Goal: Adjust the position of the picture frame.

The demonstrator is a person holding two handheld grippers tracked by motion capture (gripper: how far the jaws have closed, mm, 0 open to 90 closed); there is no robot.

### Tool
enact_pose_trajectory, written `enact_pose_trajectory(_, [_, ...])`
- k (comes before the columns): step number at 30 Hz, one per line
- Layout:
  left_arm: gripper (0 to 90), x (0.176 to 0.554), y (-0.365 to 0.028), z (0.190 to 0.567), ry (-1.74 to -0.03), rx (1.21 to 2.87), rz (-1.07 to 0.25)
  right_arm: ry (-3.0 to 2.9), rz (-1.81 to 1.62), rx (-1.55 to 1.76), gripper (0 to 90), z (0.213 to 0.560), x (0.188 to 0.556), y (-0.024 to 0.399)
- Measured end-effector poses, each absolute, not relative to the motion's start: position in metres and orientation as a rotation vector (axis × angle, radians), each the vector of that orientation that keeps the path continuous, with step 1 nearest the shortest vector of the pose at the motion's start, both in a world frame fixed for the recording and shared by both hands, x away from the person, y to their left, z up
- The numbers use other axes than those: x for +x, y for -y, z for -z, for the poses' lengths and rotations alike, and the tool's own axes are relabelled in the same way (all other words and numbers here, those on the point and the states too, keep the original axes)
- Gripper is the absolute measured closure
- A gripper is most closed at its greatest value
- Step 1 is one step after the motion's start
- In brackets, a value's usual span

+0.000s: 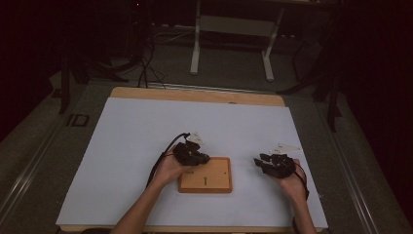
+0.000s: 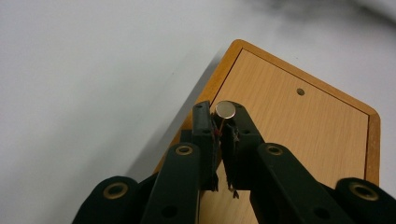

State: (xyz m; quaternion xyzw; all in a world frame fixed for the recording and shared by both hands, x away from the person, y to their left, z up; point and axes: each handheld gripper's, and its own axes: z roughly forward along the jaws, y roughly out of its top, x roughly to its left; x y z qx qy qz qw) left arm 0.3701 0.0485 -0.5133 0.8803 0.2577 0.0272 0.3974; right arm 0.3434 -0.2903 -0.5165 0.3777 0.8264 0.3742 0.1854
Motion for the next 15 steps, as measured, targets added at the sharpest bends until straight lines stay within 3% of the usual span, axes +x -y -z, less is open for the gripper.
enact_pose_trajectory(15, [84.2,0.3663,-0.0525,0.5157,-0.675,2.224,-0.071,-2.329,-1.053,1.066,62.8,0.5165,0.3432,0.2903])
